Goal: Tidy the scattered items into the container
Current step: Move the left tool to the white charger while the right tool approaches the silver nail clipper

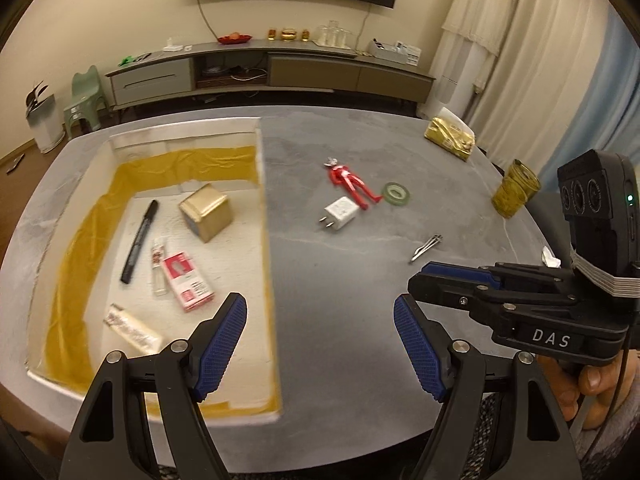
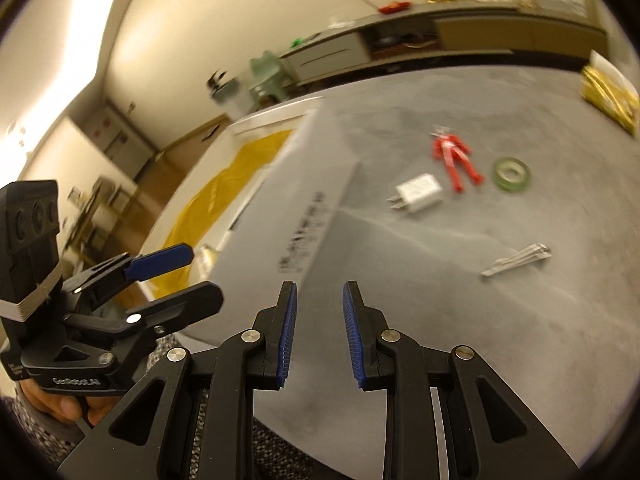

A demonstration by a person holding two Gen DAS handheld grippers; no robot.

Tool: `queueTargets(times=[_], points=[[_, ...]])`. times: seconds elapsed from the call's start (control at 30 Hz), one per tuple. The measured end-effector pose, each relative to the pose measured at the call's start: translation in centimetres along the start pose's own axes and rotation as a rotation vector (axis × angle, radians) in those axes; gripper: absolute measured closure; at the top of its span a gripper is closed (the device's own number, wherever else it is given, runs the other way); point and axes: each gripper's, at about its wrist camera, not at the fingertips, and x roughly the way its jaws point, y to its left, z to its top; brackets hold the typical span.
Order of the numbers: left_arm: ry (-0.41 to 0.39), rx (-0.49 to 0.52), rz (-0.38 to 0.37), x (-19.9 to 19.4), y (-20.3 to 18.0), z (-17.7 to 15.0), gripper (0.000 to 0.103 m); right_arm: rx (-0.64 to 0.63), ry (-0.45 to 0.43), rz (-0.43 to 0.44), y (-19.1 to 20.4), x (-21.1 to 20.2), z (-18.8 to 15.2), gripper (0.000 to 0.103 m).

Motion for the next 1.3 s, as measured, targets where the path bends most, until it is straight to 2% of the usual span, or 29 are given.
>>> queueTargets(times=[0.2,0.4,0.67,0.77,0.87,0.9,0.93,1.0,1.03,1.1,1.3], points=[[0.022,0.05,-0.017,3.0,-3.2,1.9,0.026,0.149,-0.039,-0.046,-6.1,-0.8,-0.7,0.072],[0.051,0.056,-0.017,6.9,-4.7,4.0,0.026,0.264,-0.047,-0.11,-11.3,0.0,-1.1,0.067],[0.083,0.022,-0.01,11.4,-5.2,6.2,0.026,0.167,-0.068,-0.262,-13.3,2.0,1.4,0.067],[0.07,0.0,0.007,12.7,-5.0,7.0,0.026,0.129,-0.058,-0.311,-13.8,2.8,1.3,0.074],[0.061,-0.032,0.037,14.4,-4.6,7.5,0.026,0.154,-0.032,-0.3,-15.2,3.3,0.2,0.078],[0.069,-0.04,0.042,15.2,-4.5,7.6,0.026,0.154,-0.039,-0.295,-15.6,3.1,-0.3,0.085],[0.077,-0.043,0.048,16.0,-4.5,7.7,0.026,0.15,-0.043,-0.297,-15.8,2.8,-0.5,0.088],[0.083,-0.035,0.069,17.3,-4.6,7.8,0.026,0.157,-0.048,-0.313,-16.5,2.1,-0.9,0.088],[0.083,-0.025,0.086,17.9,-4.7,7.8,0.026,0.165,-0.053,-0.314,-16.7,1.8,-0.9,0.082],[0.072,-0.003,0.129,19.2,-4.7,8.0,0.026,0.169,-0.088,-0.283,-16.6,1.3,-0.5,0.081],[0.048,-0.012,0.199,22.1,-3.3,8.6,0.026,0.057,-0.104,-0.285,-14.2,3.4,0.9,0.079]])
